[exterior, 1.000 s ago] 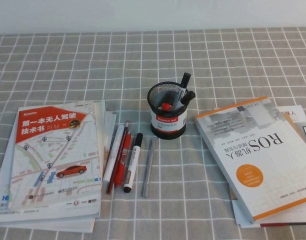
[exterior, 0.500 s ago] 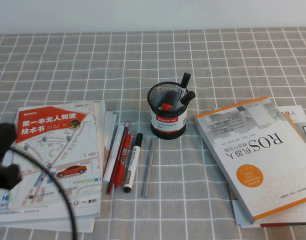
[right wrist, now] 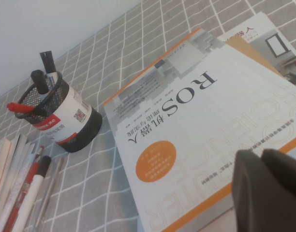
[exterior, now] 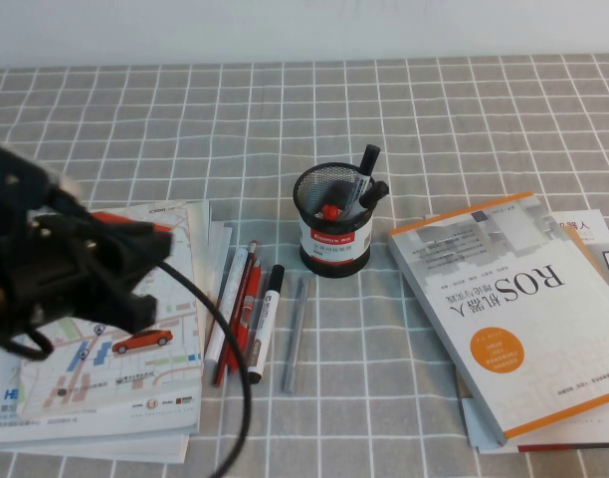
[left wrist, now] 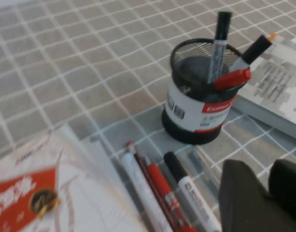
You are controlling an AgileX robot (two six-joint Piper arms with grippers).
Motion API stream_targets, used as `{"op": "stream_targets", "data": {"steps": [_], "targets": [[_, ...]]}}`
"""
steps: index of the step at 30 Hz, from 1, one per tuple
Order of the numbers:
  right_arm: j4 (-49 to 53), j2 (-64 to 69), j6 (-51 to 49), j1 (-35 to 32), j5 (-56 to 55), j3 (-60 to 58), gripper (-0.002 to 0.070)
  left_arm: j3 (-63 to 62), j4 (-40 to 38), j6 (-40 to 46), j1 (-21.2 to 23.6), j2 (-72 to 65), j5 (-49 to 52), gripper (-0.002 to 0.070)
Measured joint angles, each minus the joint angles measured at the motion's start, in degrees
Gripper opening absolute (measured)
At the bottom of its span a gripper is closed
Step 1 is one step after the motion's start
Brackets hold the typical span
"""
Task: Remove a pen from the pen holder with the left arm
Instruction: 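Take a marker out of the pen holder and lay it on the table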
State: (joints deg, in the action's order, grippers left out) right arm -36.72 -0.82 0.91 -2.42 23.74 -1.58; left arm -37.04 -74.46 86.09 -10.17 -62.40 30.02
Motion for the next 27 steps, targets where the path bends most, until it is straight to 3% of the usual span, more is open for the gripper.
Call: {"op": "stream_targets", "data": {"steps": [5,10,15,27], "targets": [[0.0,0.0,0.0,0.0,0.0,0.0,-0.0013,-0.1,-16.9,25.5,-5.1,-5.4,0.0,0.027],[0.0,0.0,0.0,0.0,0.0,0.0,-0.0013,-2.4,-22.1,42.7,-10.7,-12.1,-0.2,0.0358],[0.0,0.0,0.0,0.0,0.0,0.0,-0.0013,-7.7,-22.6,46.1,-13.5,-20.0,-0.1,0.0369],[0.0,0.0,0.0,0.0,0.0,0.0,-0.0013,-21.8,-22.9,42.2,-13.7,-34.5,5.1,0.037]]}}
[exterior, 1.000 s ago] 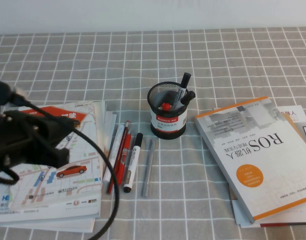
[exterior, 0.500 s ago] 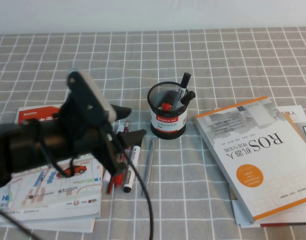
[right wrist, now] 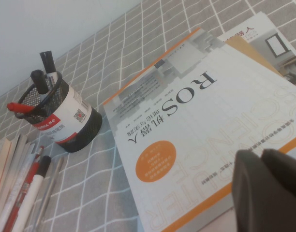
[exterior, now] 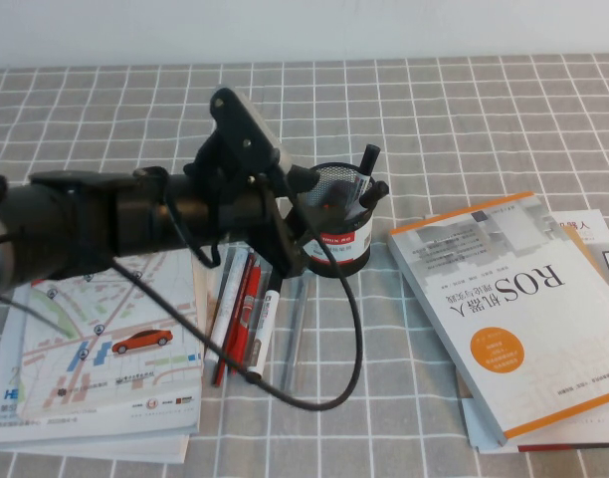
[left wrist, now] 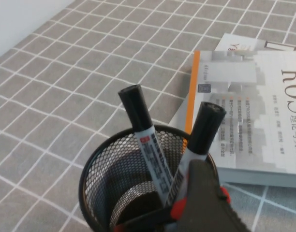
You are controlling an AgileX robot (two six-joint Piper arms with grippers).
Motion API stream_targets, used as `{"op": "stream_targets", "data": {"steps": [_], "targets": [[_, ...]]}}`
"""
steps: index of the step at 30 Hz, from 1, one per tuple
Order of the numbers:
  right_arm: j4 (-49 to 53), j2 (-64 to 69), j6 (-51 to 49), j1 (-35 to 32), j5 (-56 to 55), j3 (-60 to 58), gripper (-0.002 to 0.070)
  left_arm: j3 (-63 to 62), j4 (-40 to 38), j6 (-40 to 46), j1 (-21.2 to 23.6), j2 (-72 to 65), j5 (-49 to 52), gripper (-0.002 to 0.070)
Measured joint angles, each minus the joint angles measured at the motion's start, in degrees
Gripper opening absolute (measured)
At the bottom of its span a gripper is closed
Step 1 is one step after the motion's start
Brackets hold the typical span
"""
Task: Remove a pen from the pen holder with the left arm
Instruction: 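Take a marker out of the pen holder and lay it on the table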
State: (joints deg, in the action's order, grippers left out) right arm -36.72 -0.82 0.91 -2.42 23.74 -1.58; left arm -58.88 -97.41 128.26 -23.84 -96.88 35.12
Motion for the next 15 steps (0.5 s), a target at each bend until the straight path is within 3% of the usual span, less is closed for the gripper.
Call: {"op": "stream_targets", "data": {"steps": [15], "targets": [[0.0,0.0,0.0,0.0,0.0,0.0,-0.0013,-2.8,-0.1,1.0,0.0,-6.9,0.5,0.0371]]}}
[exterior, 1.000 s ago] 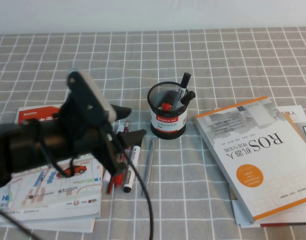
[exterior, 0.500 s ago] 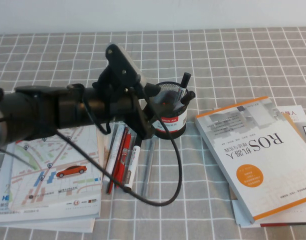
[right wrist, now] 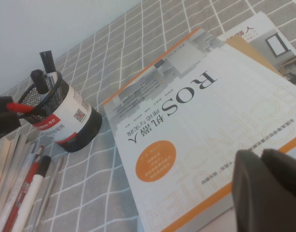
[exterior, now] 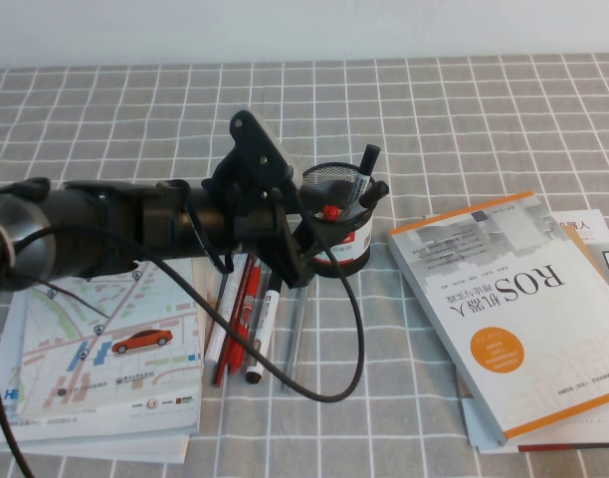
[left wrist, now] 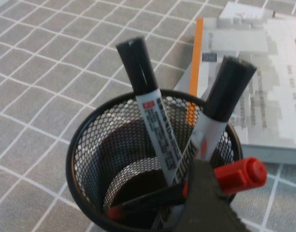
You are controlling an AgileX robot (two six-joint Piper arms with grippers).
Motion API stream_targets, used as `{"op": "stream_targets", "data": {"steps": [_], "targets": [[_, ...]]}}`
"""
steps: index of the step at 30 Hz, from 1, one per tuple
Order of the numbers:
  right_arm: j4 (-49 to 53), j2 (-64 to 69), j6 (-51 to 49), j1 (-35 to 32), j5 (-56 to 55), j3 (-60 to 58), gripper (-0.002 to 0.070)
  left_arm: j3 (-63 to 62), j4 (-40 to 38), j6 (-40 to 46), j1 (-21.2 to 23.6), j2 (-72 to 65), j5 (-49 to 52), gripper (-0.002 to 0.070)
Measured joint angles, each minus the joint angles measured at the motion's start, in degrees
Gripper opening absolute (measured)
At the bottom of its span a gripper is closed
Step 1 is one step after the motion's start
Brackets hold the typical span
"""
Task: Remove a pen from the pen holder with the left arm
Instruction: 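Take a marker out of the pen holder and lay it on the table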
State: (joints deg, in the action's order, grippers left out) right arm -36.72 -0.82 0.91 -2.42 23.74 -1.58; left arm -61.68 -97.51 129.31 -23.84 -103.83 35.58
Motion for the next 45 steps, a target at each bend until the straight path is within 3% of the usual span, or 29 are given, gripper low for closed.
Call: {"op": "stream_targets", "data": {"steps": [24,34,45], "targets": [[0.0,0.0,0.0,0.0,0.0,0.0,-0.0013,-2.8,0.0,3.7,0.0,-1.5,-1.8,0.0363],[0.0,0.0,0.0,0.0,0.0,0.0,-0.0013,-2.8,0.0,3.7,0.0,-2.2,-0.6,0.0177],[0.0,0.0,0.0,0.0,0.0,0.0,-0.0013,-3.3,-0.1,3.7,0.0,-1.9,-0.6,0.0125]]}}
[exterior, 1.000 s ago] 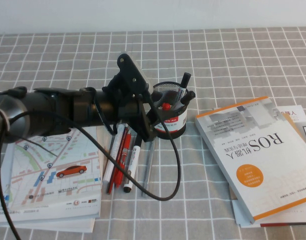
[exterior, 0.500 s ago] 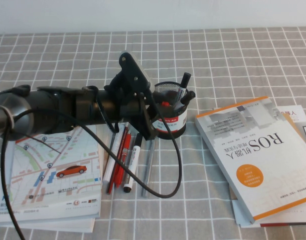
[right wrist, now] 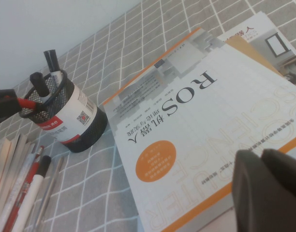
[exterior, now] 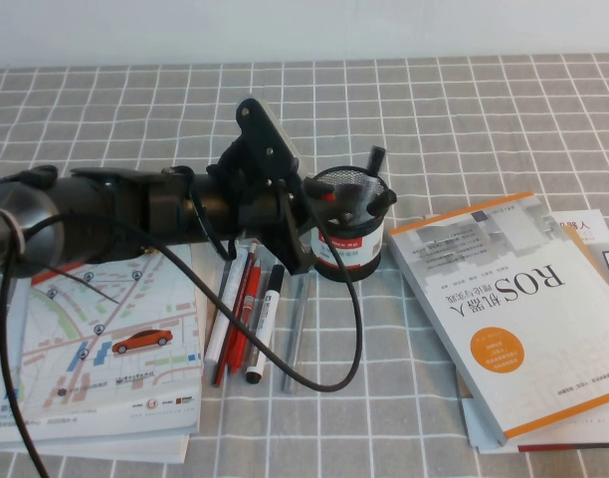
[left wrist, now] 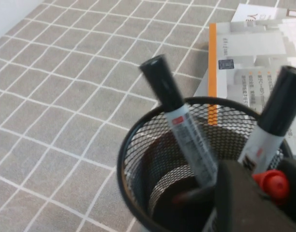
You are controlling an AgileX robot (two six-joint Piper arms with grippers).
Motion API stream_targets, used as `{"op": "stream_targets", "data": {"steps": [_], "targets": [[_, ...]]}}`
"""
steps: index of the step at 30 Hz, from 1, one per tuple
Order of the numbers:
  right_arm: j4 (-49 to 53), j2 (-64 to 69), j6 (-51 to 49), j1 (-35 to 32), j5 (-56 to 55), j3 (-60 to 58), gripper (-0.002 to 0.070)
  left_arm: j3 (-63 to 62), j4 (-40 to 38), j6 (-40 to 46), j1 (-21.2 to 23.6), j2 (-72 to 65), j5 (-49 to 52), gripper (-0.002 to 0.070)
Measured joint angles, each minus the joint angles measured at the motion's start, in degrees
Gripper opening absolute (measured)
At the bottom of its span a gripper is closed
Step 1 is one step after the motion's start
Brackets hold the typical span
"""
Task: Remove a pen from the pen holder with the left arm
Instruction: 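Take a marker out of the pen holder and lay it on the table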
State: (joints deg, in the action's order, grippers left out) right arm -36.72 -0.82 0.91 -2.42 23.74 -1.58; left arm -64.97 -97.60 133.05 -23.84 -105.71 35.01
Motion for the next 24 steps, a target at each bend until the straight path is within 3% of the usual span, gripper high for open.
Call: {"op": "stream_targets", "data": {"steps": [2,18,21,24], "targets": [[0.0,0.0,0.0,0.0,0.0,0.0,-0.0013,0.0,0.0,-0.4,0.0,0.7,-0.1,0.0074],[0.0,0.0,0.0,0.0,0.0,0.0,-0.0013,0.0,0.6,-10.8,0.0,16.4,-9.5,0.0076],[0.0,0.0,0.0,0.0,0.0,0.0,-0.0013,0.0,5.6,-17.9,0.0,20.8,-13.5,0.0076],[0.0,0.0,0.0,0.0,0.0,0.0,-0.0013,0.0,17.8,-32.4,0.0,25.0,-15.1,0.0076]]}}
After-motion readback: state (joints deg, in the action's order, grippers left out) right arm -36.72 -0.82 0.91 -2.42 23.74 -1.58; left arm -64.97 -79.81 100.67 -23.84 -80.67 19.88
